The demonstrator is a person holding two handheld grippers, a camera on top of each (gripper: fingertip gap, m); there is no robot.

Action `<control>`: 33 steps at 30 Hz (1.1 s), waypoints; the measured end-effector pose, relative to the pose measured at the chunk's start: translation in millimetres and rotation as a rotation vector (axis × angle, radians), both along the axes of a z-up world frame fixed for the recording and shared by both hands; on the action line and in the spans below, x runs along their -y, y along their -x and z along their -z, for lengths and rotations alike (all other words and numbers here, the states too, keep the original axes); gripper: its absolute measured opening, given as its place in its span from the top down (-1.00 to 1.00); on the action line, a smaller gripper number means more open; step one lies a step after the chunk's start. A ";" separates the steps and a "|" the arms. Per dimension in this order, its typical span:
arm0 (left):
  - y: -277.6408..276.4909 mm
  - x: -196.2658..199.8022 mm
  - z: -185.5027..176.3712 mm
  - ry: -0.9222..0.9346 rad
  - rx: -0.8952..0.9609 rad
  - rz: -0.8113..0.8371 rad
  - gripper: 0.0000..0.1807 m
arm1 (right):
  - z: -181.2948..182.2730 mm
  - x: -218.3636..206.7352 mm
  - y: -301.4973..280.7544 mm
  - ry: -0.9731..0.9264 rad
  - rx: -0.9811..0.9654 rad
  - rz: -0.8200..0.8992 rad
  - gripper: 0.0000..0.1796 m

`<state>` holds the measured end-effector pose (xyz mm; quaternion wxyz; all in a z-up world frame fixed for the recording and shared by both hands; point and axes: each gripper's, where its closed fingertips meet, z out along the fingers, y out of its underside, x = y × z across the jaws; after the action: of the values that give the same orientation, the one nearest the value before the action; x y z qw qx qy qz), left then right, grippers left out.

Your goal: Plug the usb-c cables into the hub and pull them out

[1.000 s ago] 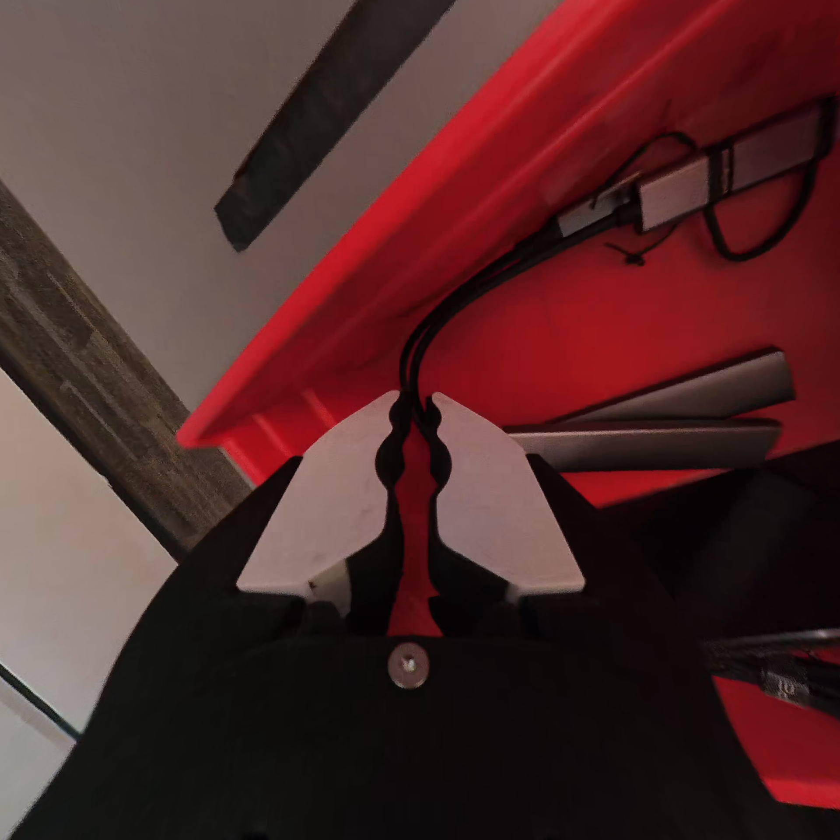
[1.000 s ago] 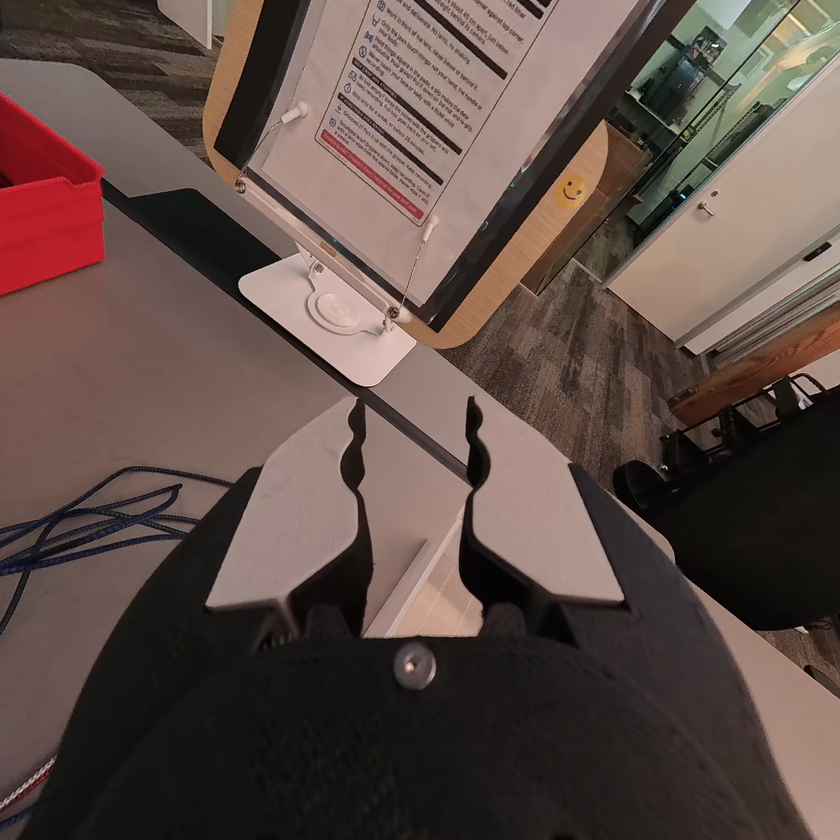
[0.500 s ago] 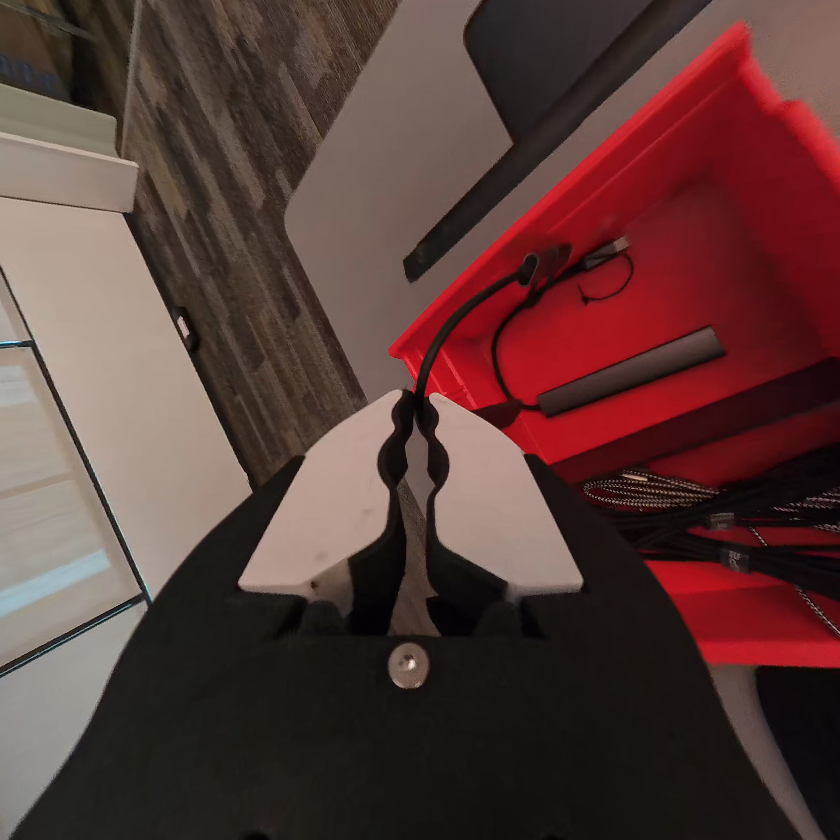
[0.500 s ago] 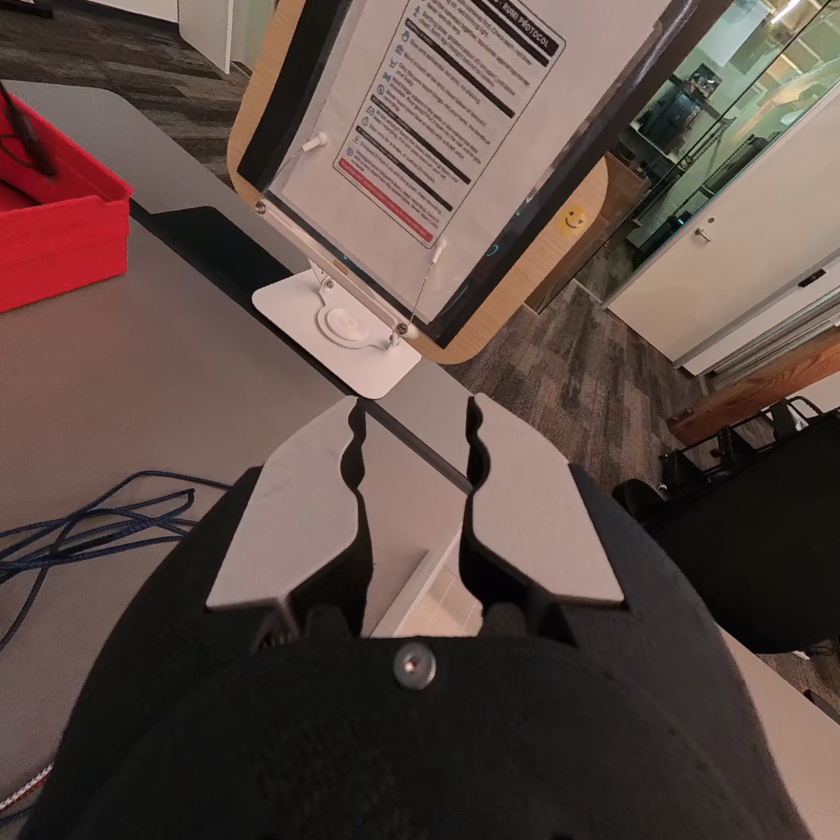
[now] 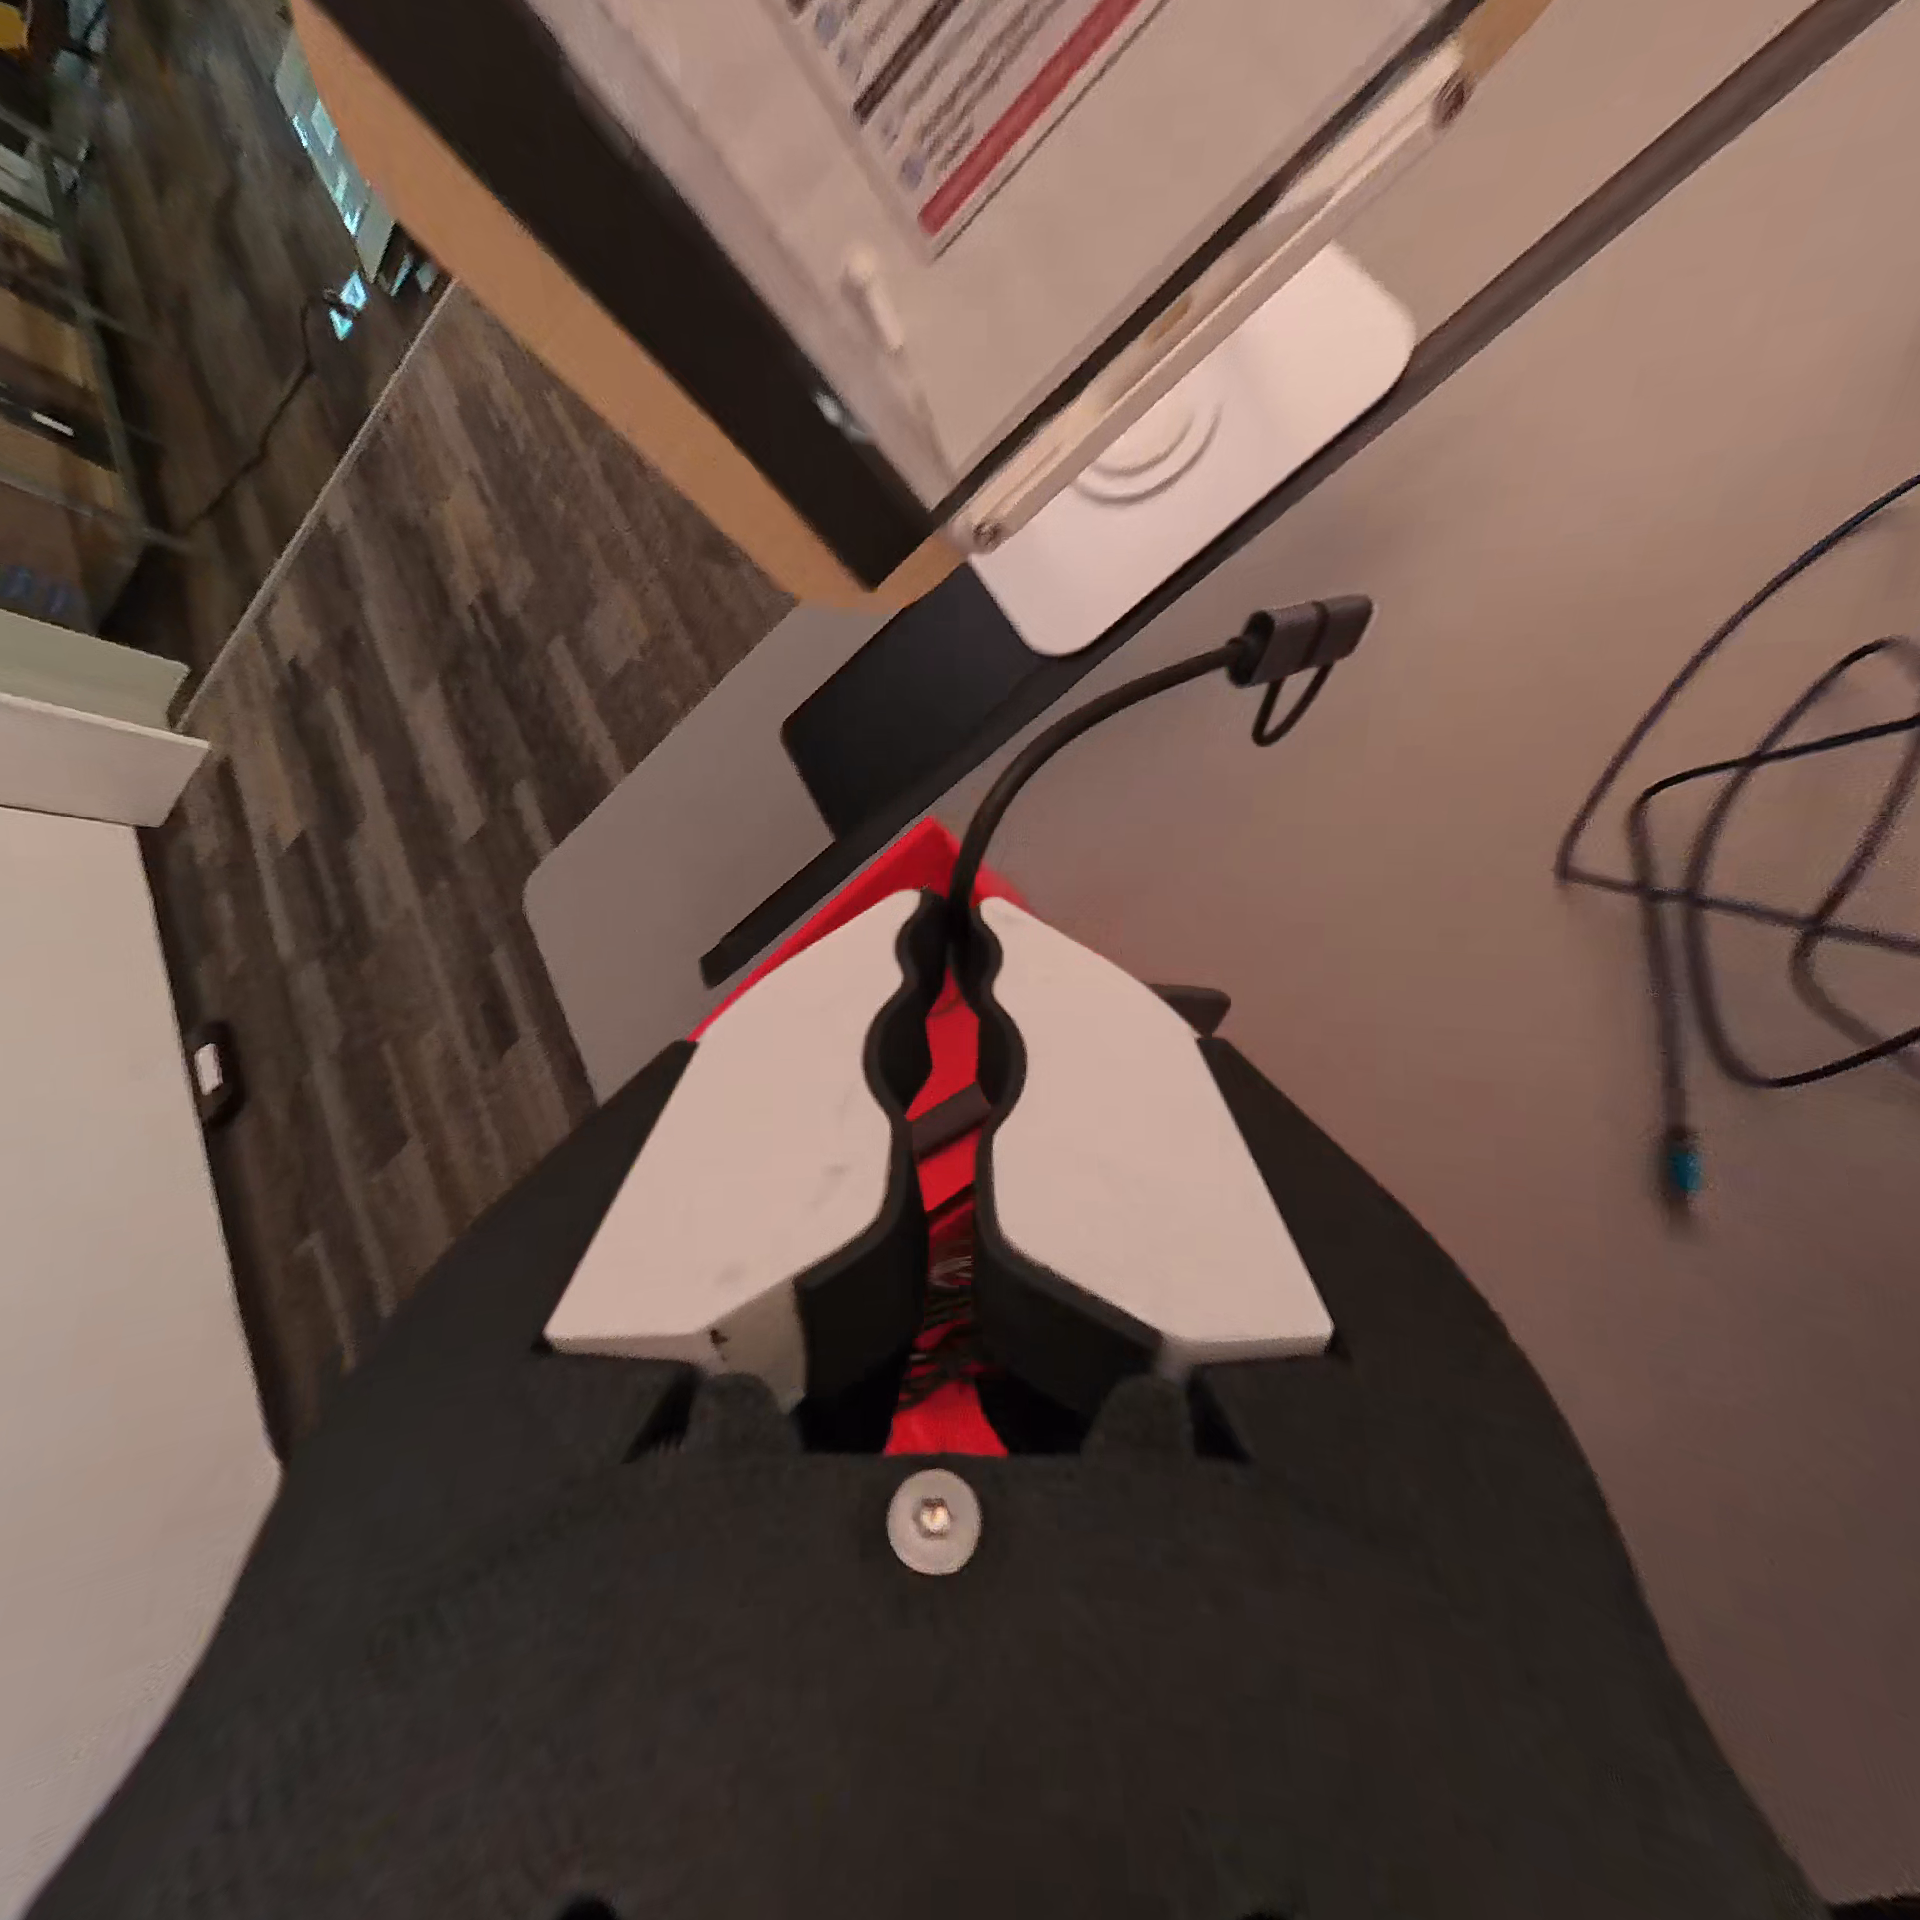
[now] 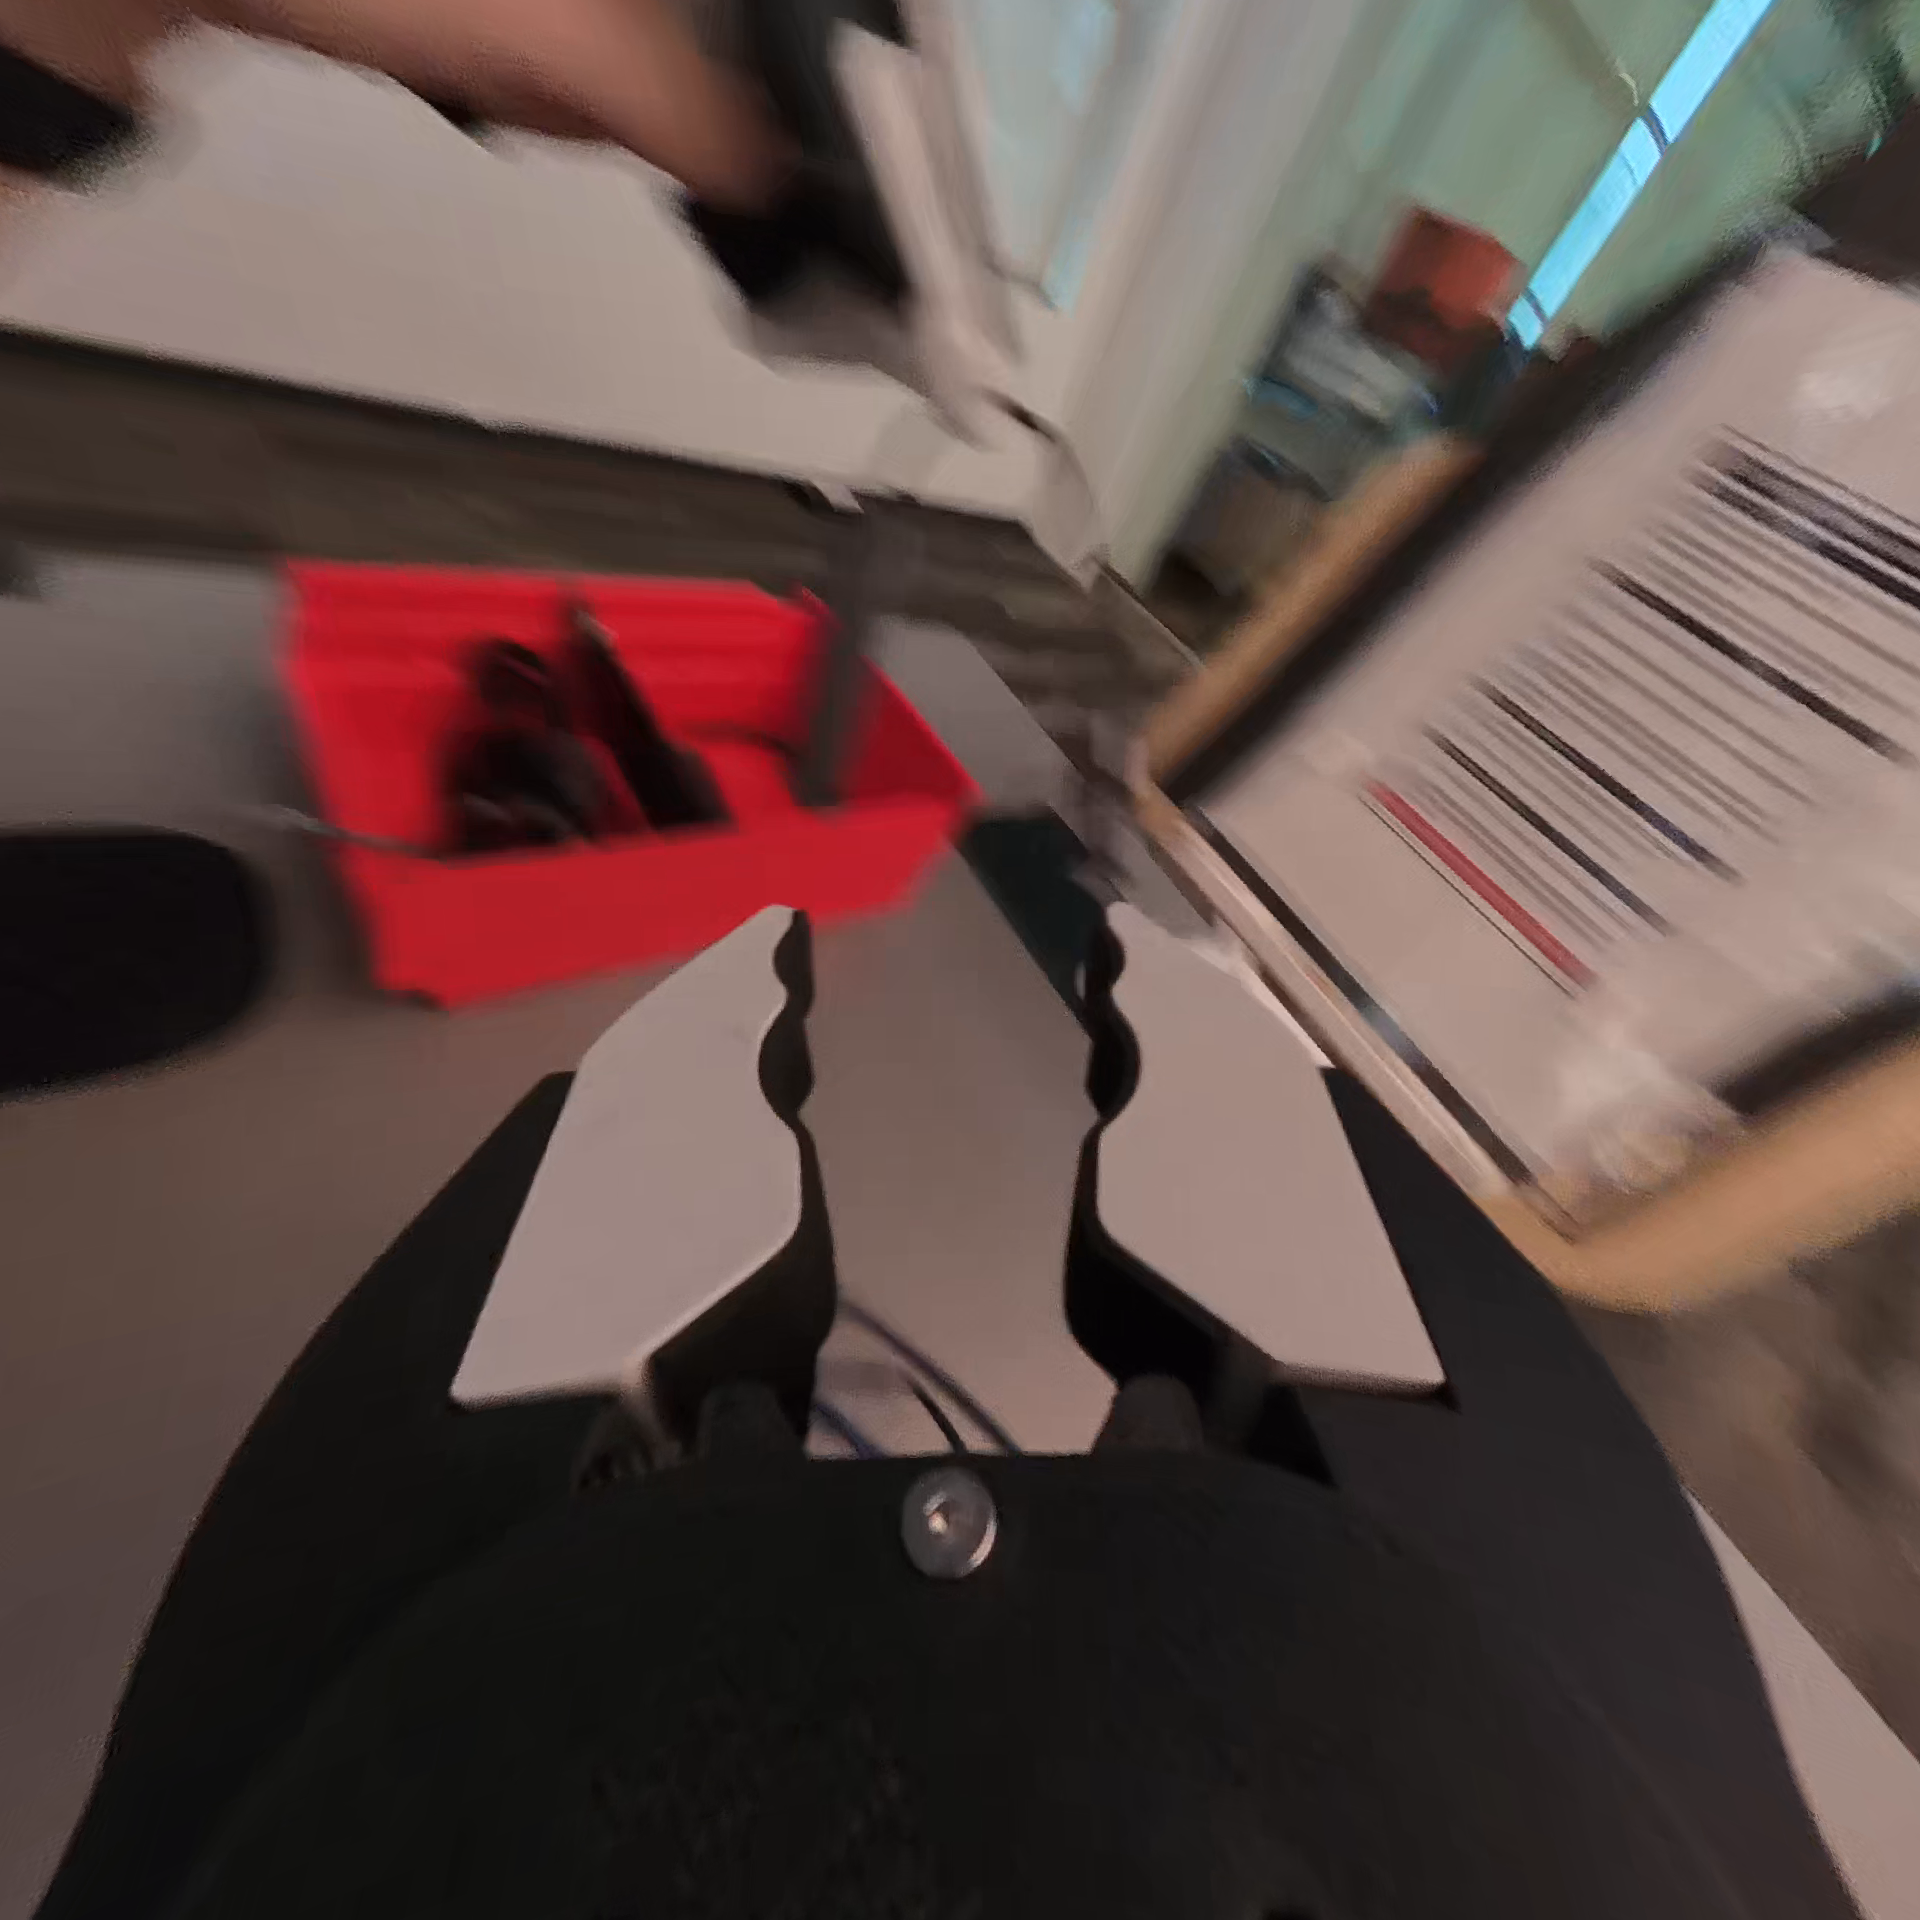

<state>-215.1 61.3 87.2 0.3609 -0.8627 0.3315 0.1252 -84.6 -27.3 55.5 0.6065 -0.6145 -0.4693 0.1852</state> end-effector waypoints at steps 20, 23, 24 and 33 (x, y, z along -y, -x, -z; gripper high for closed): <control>-97.6 61.8 -41.0 -0.046 0.113 0.048 0.90 | 43.0 -20.9 30.1 0.032 -0.101 0.057 0.77; -92.6 60.0 -42.7 -0.077 0.271 0.089 0.74 | 37.5 -5.8 30.4 0.239 -0.160 -0.107 0.78; -92.4 61.8 -43.8 -0.077 0.338 0.113 0.68 | 36.1 -0.6 29.2 0.325 -0.186 -0.168 0.77; -105.3 115.9 -25.9 0.059 1.046 0.592 0.41 | 16.5 42.5 11.5 0.688 -0.362 -0.670 0.78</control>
<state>-109.8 -54.6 113.1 0.4714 -0.6904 0.3395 -0.4311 -96.2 -69.8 39.0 0.3483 -0.5525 -0.4399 0.6163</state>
